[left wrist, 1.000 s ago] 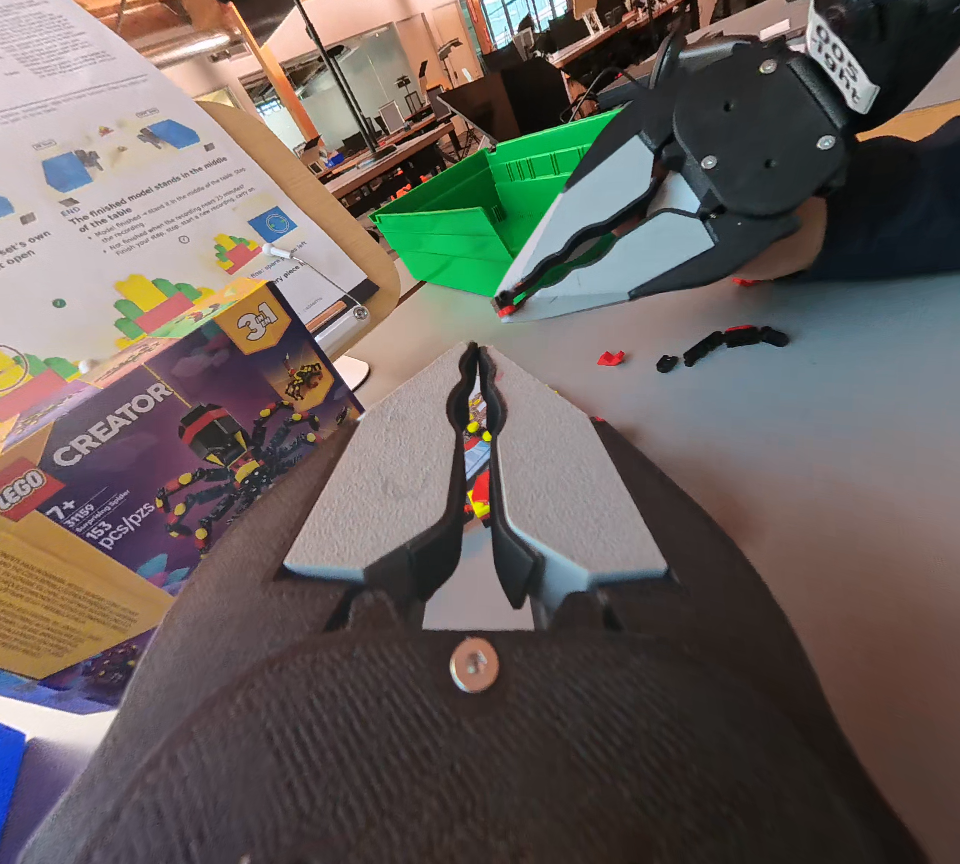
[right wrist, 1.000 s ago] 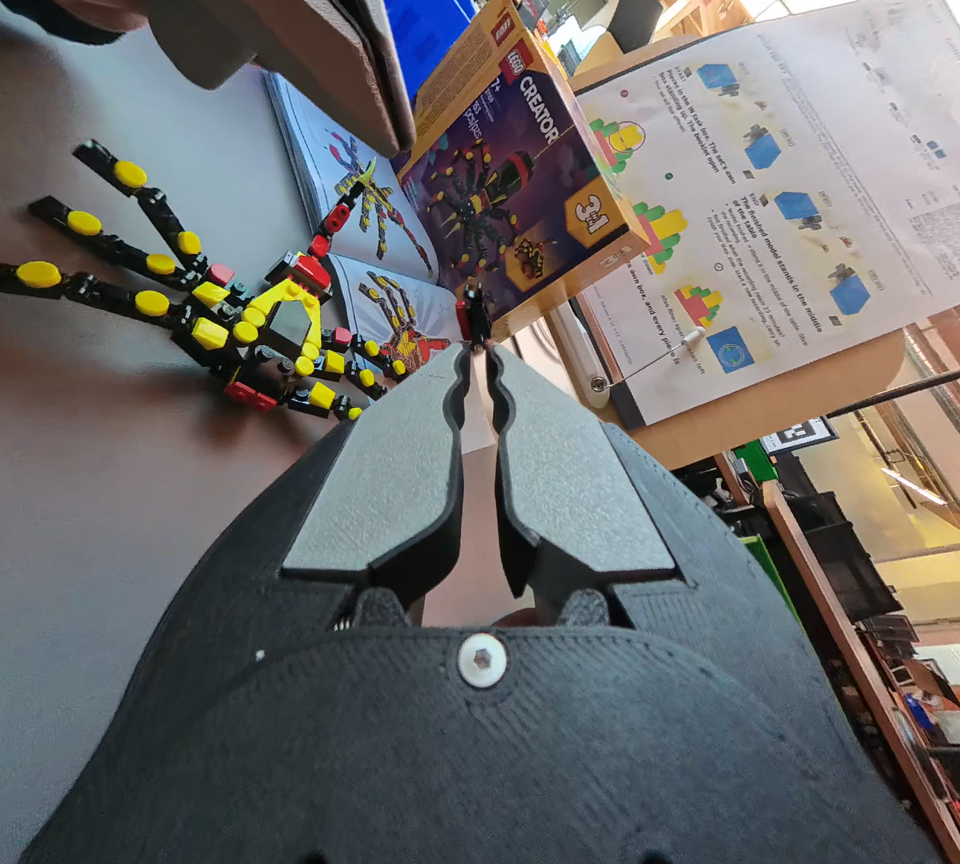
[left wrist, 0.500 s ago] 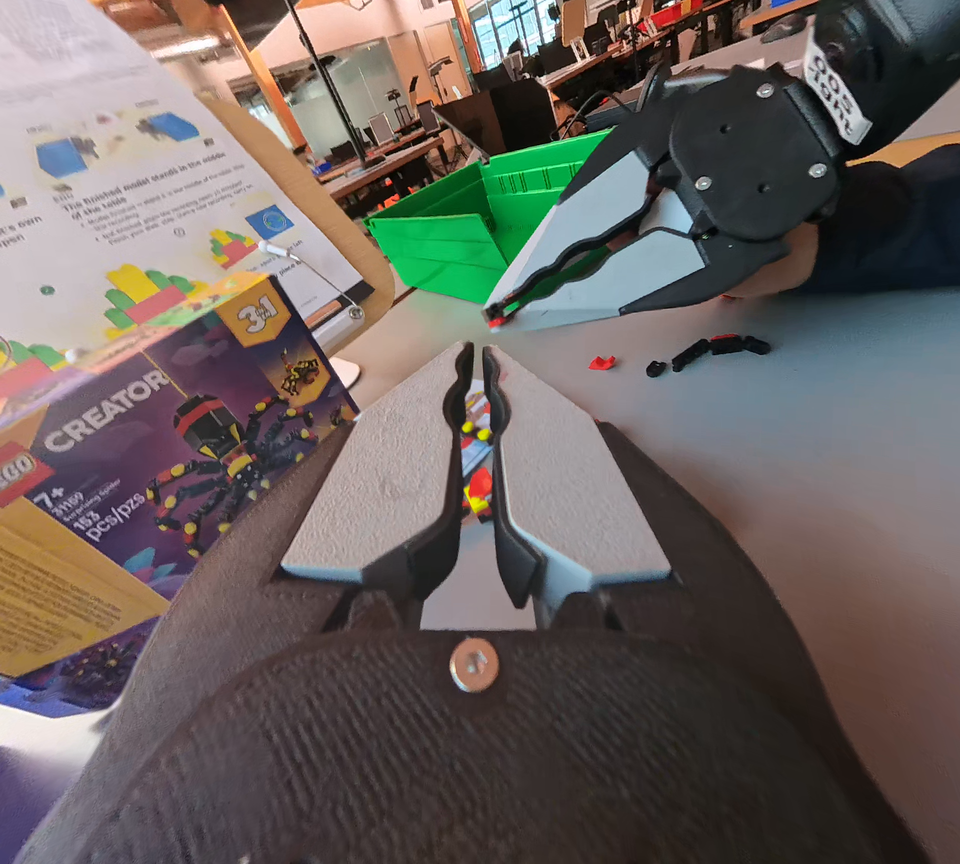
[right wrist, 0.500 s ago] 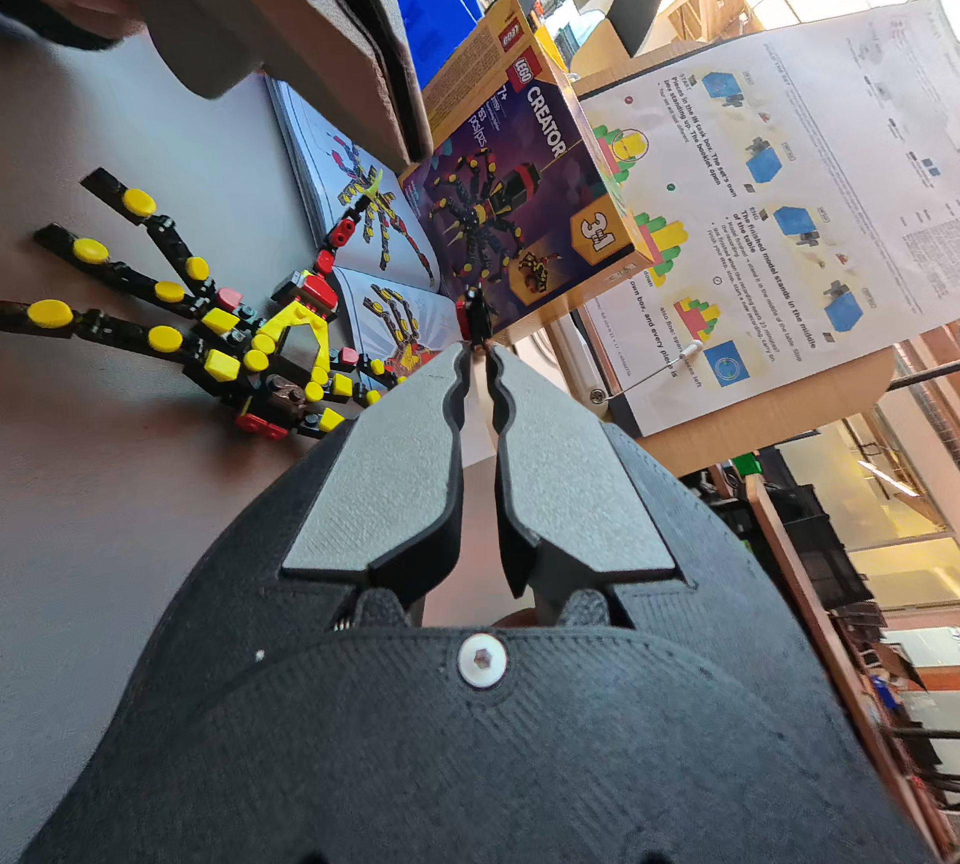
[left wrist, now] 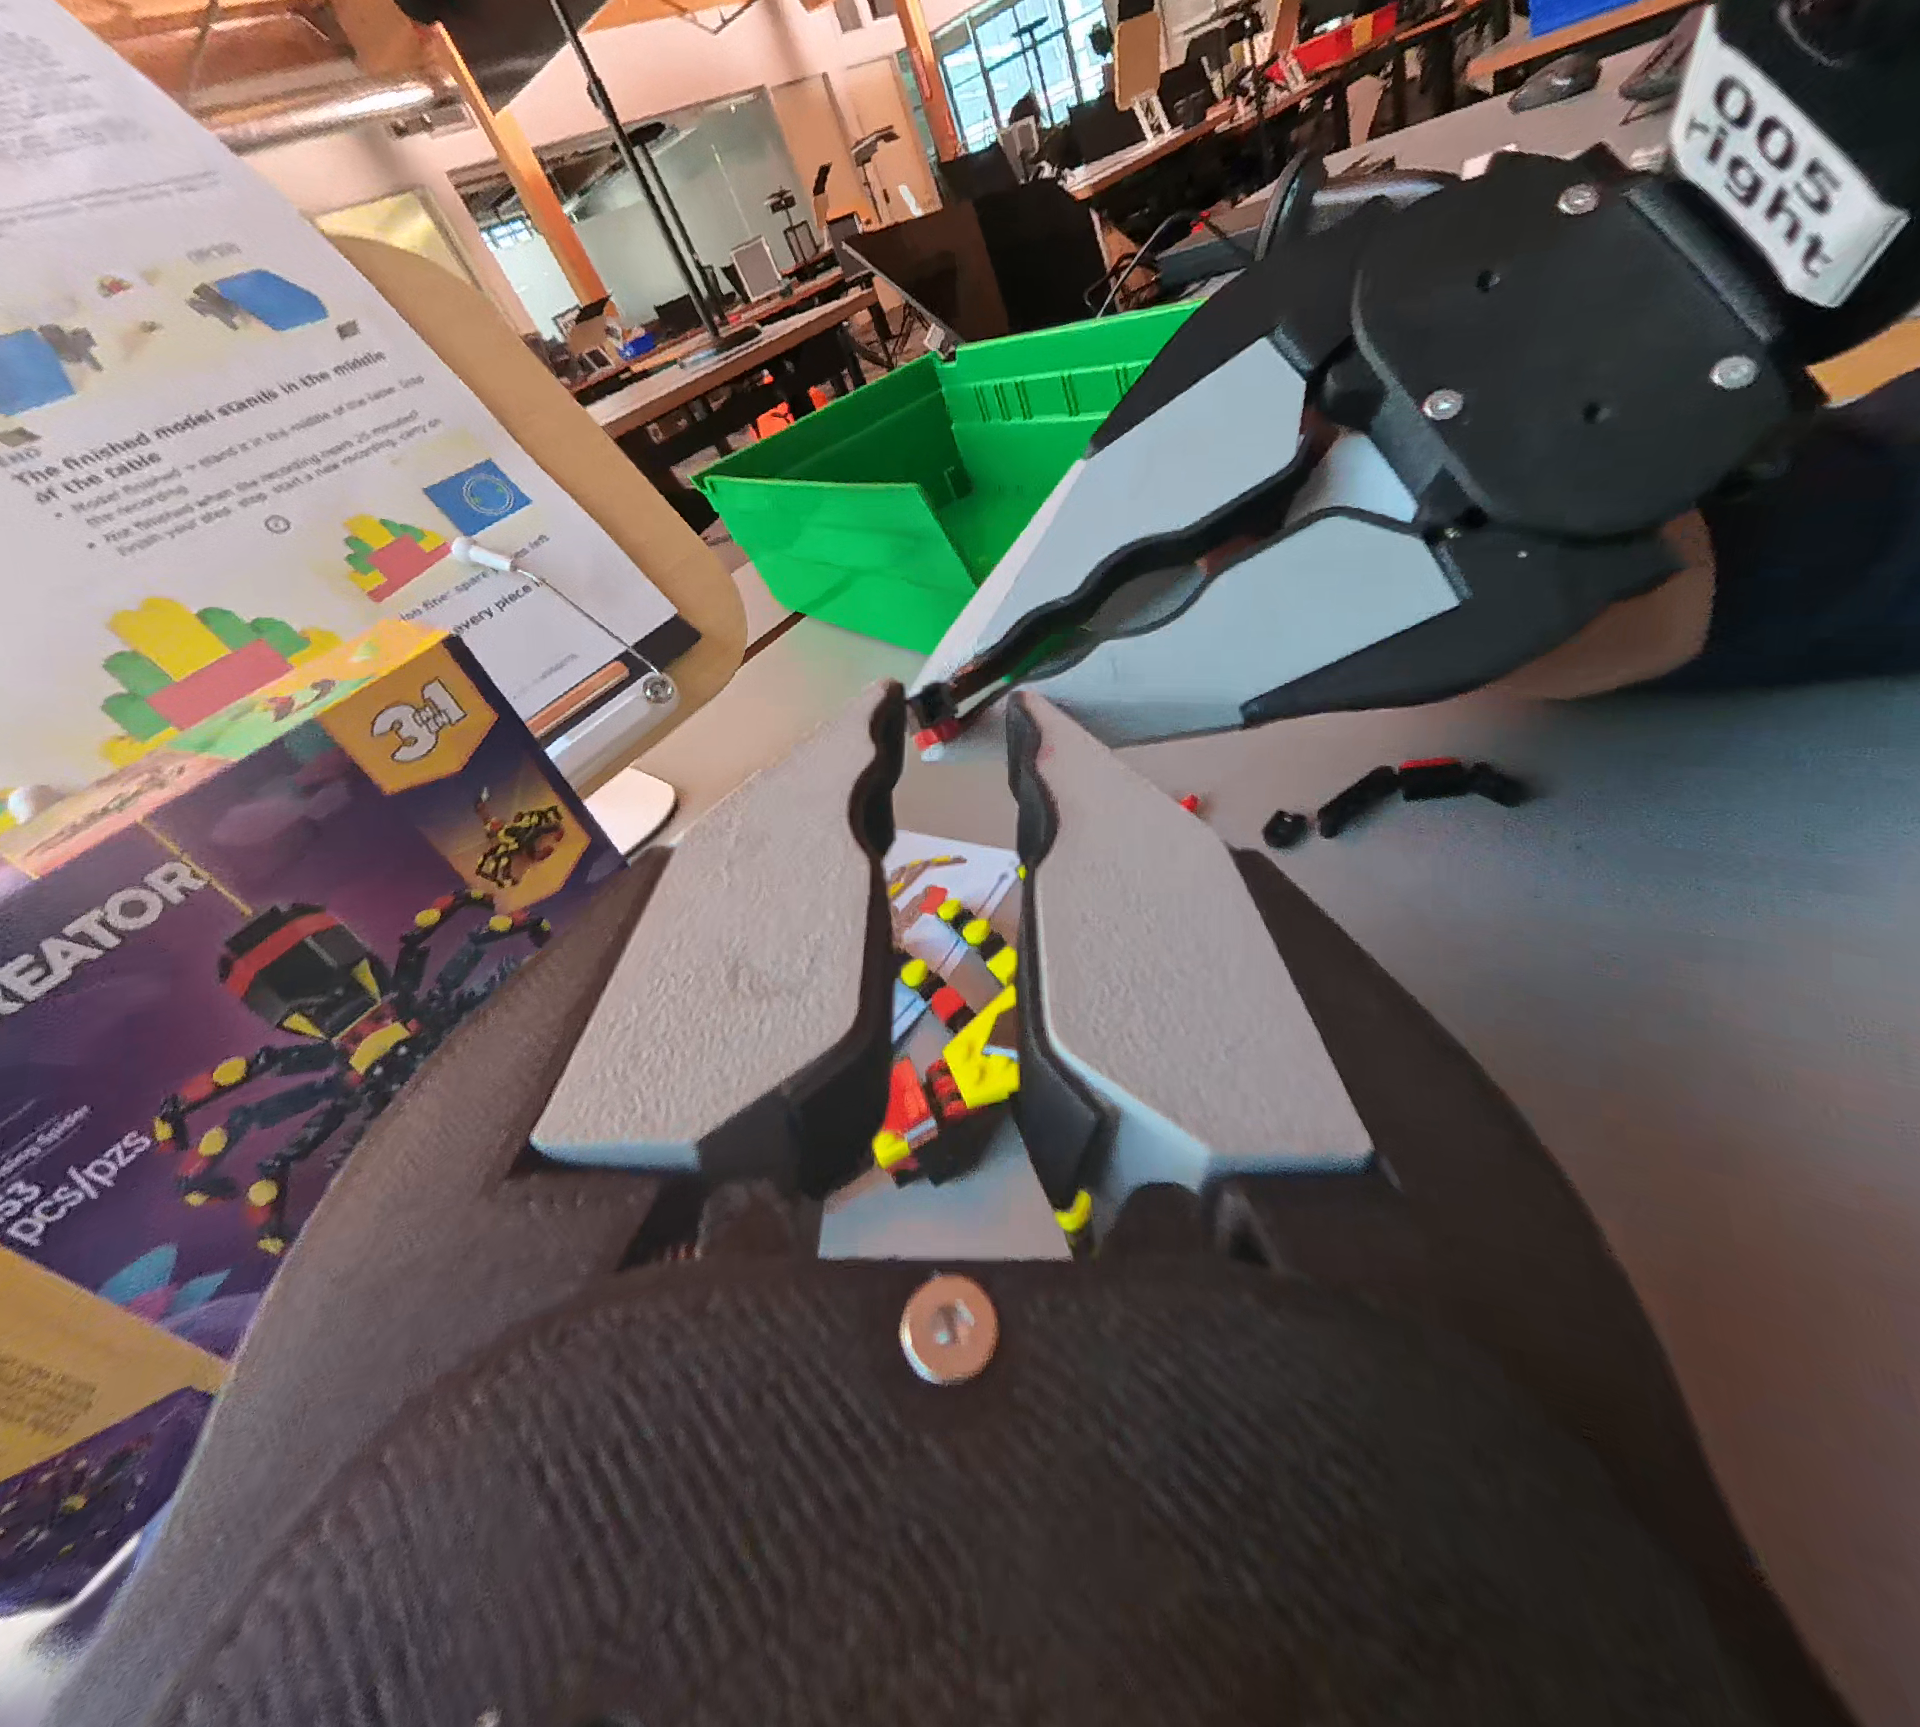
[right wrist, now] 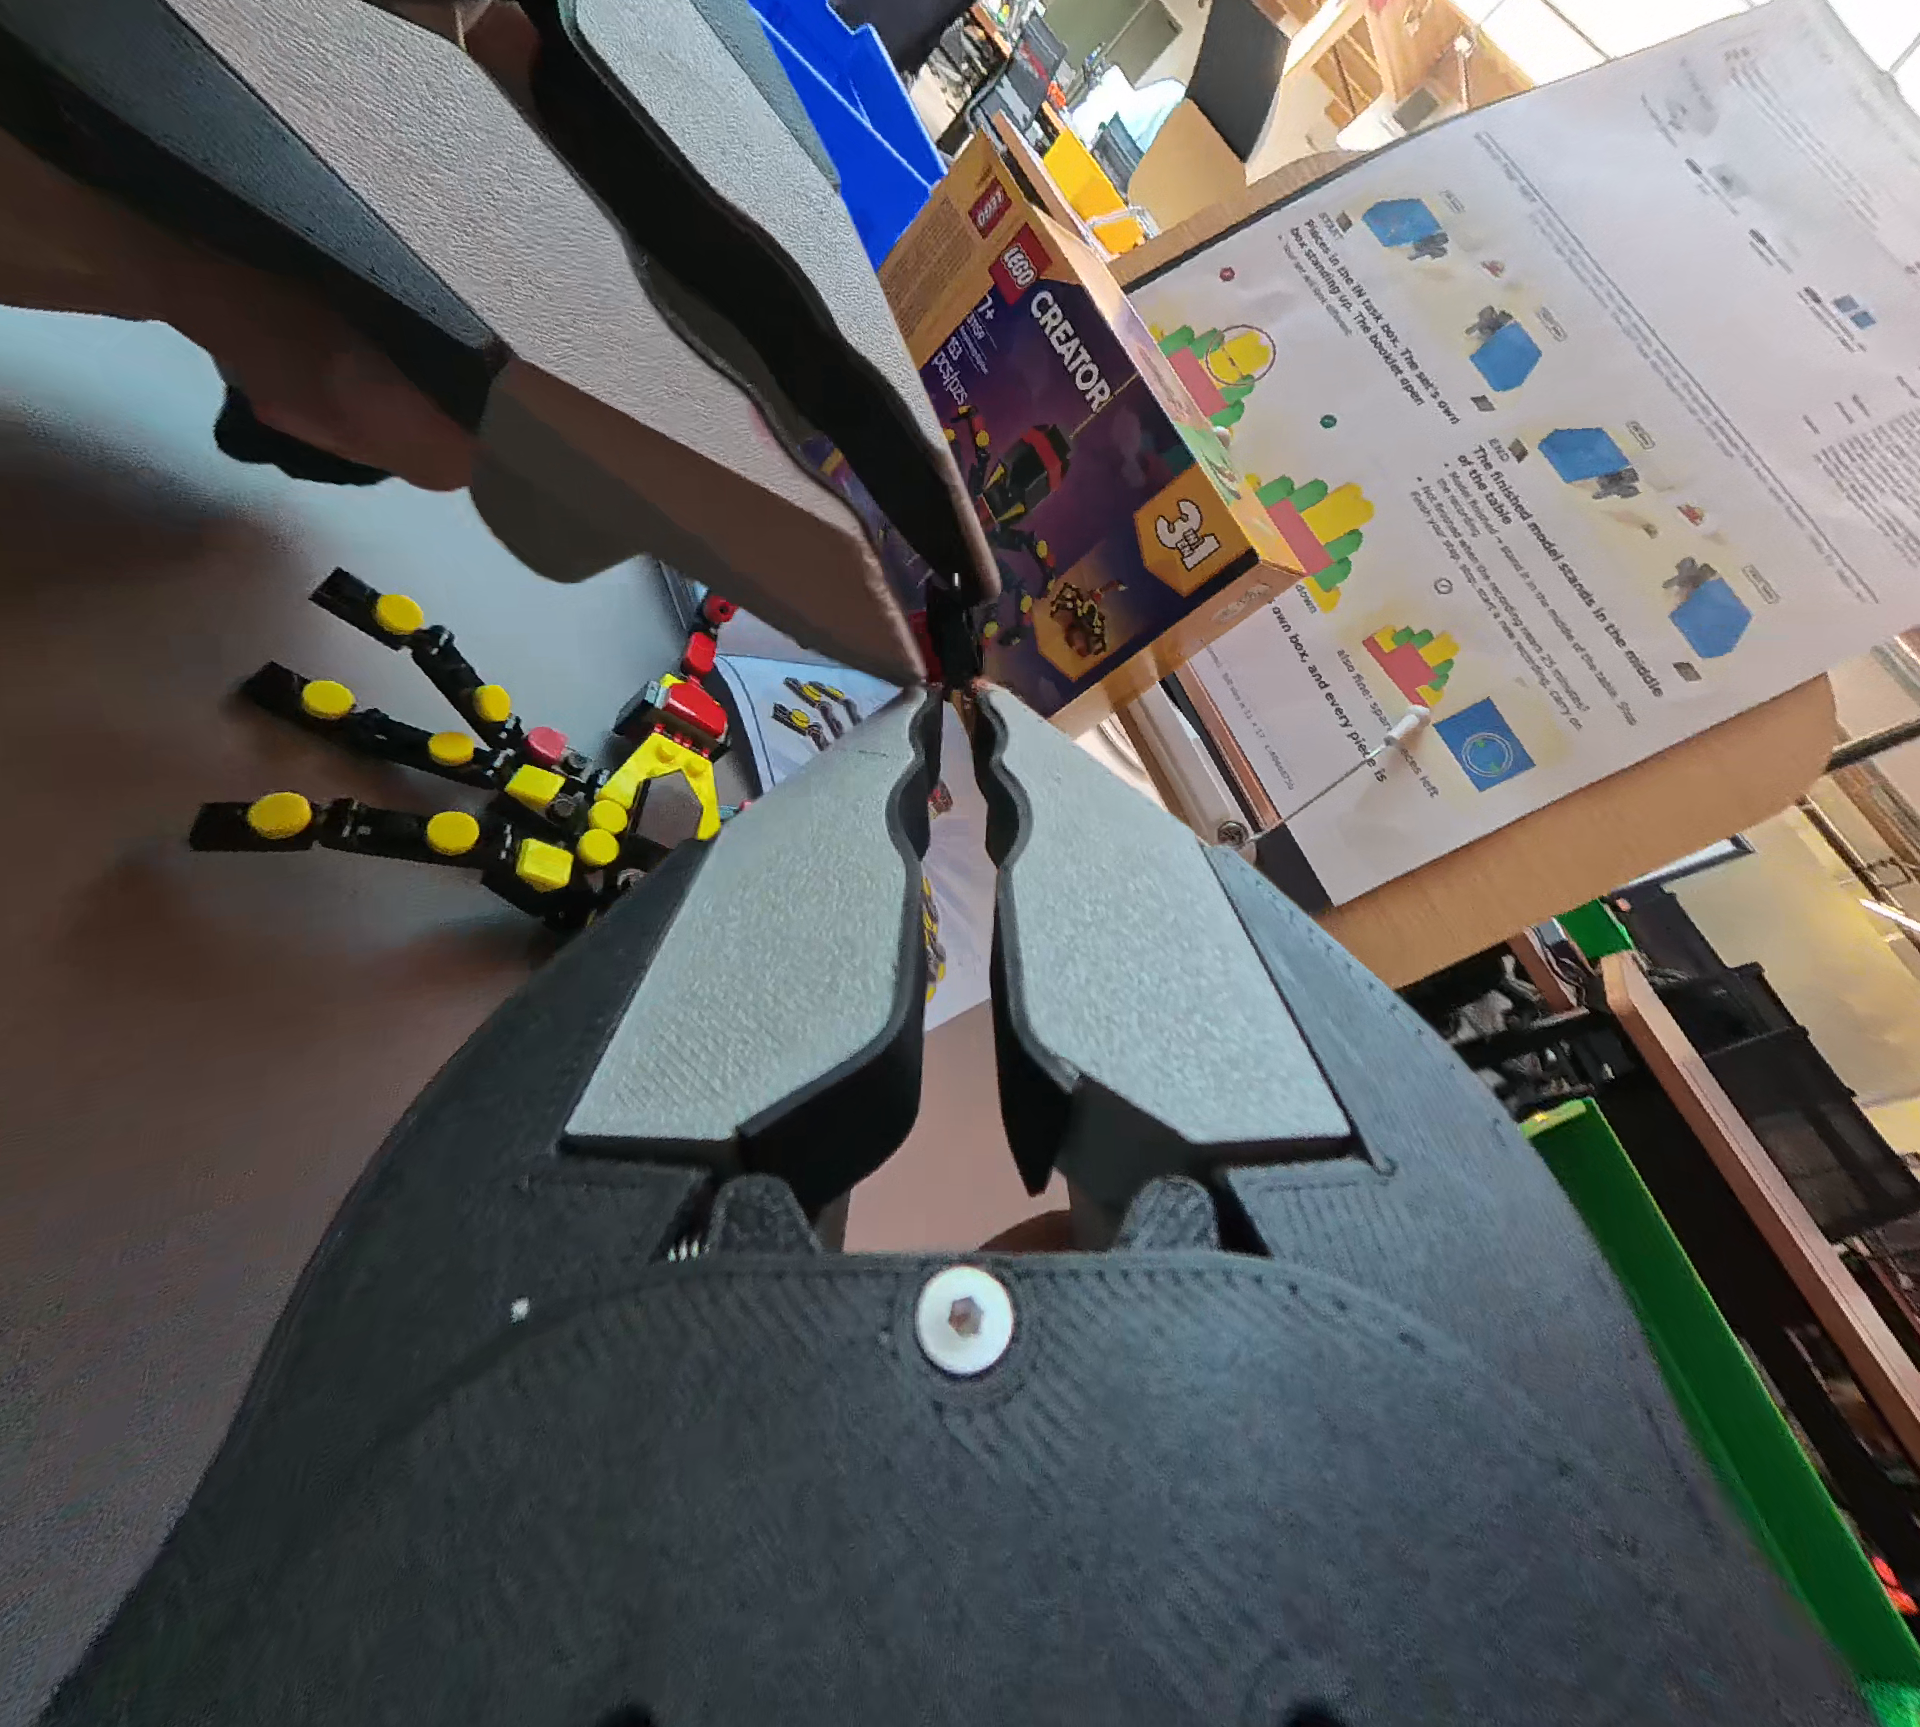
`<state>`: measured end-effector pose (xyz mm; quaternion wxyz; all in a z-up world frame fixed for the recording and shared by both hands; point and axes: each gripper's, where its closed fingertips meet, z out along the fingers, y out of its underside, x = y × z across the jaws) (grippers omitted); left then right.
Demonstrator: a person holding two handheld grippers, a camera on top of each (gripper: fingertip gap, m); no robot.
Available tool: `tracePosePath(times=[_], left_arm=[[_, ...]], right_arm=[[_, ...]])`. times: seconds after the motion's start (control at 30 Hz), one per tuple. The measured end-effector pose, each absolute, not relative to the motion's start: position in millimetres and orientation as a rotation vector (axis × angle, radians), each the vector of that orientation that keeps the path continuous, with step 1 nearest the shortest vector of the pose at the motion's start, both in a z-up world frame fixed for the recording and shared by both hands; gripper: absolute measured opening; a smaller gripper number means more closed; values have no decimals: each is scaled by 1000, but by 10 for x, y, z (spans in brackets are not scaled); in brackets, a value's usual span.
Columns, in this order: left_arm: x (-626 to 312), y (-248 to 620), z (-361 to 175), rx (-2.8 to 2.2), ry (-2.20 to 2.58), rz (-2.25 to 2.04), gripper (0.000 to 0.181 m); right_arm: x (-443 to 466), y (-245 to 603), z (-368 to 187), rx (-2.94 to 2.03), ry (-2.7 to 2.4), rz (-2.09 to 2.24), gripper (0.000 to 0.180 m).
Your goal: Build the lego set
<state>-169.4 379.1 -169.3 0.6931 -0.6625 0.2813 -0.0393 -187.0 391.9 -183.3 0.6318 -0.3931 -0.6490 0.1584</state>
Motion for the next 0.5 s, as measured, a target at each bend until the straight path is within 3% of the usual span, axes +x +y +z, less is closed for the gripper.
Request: tracePosePath(times=[0.03, 0.5], left_arm=[[-1705, 3802, -1670, -1469, 622, -76, 12], [-1733, 3720, -1646, -1491, 582, -277, 7]], right_arm=[[-1870, 3906, -1825, -901, -1486, 379, 2], [-1887, 3718, -1812, -895, -1484, 516, 0]])
